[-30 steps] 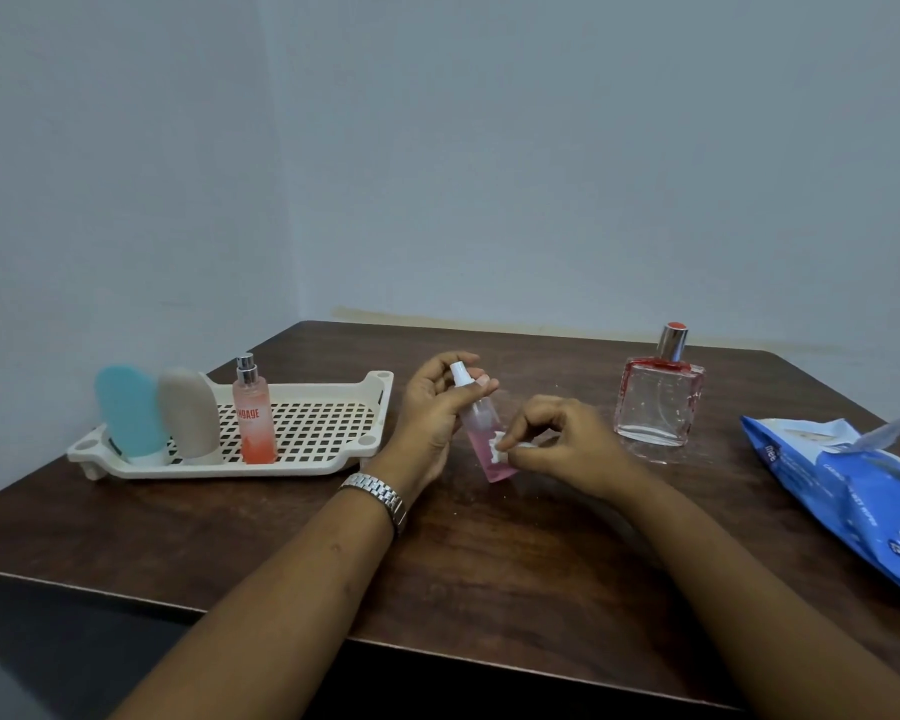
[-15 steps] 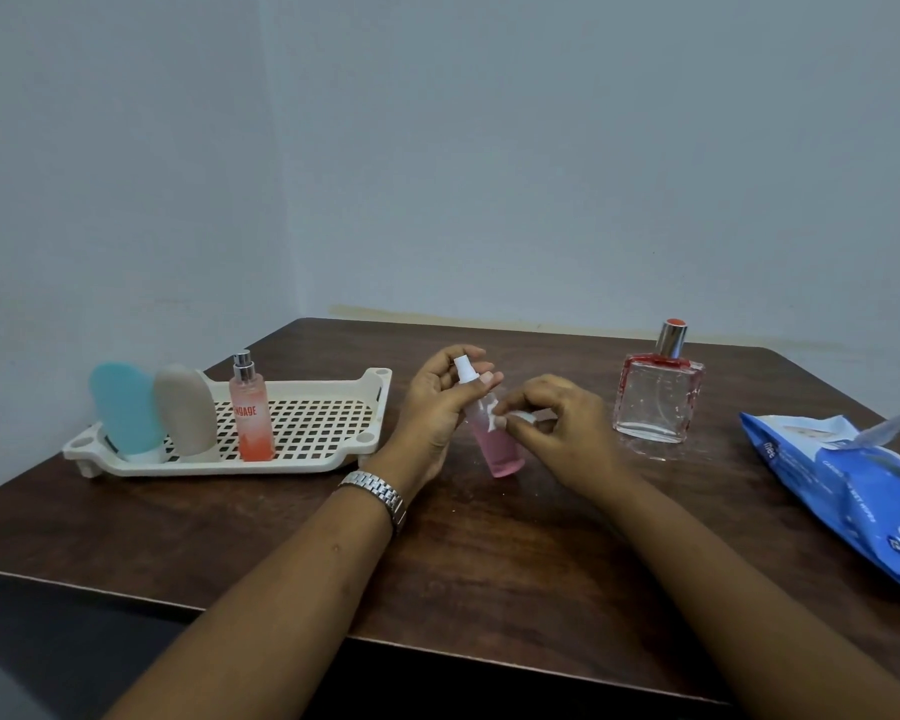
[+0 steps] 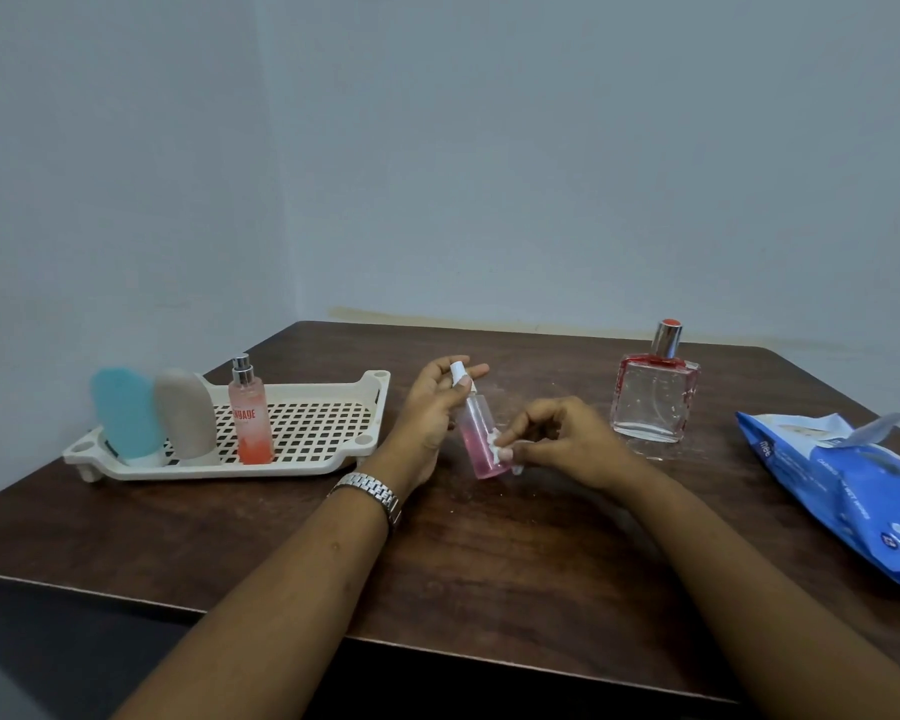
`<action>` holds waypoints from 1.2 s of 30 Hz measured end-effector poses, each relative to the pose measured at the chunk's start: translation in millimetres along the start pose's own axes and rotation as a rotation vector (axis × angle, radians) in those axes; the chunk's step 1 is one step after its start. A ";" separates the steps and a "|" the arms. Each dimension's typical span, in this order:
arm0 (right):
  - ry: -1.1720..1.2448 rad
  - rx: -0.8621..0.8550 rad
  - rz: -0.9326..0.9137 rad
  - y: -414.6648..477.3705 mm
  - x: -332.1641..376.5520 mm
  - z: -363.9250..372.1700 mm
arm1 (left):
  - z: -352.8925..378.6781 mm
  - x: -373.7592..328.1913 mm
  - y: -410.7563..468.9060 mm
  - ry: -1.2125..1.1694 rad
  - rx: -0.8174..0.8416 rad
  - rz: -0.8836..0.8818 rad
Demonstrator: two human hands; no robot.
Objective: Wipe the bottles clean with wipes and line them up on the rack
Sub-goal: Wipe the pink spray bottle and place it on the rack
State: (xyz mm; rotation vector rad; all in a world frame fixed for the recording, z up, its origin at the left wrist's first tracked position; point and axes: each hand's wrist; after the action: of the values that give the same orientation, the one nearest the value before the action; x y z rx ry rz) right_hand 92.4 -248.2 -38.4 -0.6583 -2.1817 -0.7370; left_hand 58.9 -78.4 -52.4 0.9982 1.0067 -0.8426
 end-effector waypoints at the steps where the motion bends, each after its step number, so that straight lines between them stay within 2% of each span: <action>1: 0.016 0.041 0.016 -0.6 -0.5 -1.4 | -0.8 0.4 0.8 -0.010 -0.011 -0.013; 4: 0.036 0.145 0.038 -1.3 -2.3 -1.9 | -1.3 0.7 1.4 -0.078 -0.038 -0.053; 7: -0.013 0.133 0.032 -1.2 -1.7 2.3 | -0.6 -0.2 1.1 -0.141 -0.045 -0.072; 13: -0.062 -0.015 -0.032 -0.8 1.9 9.6 | 6.0 -4.5 -3.6 -0.182 -0.015 -0.066; 21: -0.050 -0.340 -0.119 5.4 -4.0 14.5 | 12.1 -7.7 -7.0 -0.290 0.043 -0.083; 24: -0.064 -0.384 -0.114 6.2 -4.0 15.0 | 14.4 -8.6 -8.5 -0.300 0.061 -0.083; 27: -0.024 -0.332 -0.100 6.4 -3.7 15.0 | 13.1 -7.9 -7.7 -0.266 0.049 -0.066; 36: 0.059 0.040 0.012 -0.7 1.8 8.6 | 9.6 -3.4 -3.8 -0.196 -0.085 -0.093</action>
State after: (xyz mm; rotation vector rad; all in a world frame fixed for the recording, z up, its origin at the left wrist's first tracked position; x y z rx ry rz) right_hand 86.8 -242.4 -42.2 -0.6216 -2.1314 -0.6961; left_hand 57.0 -88.2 -48.2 0.7848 0.9188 -0.9475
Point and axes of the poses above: each hand's wrist, its own y-axis towards the middle knuckle, its own z-axis out of the palm, x = y × z, and after that the axes turned 4 degrees about -y, right-handed
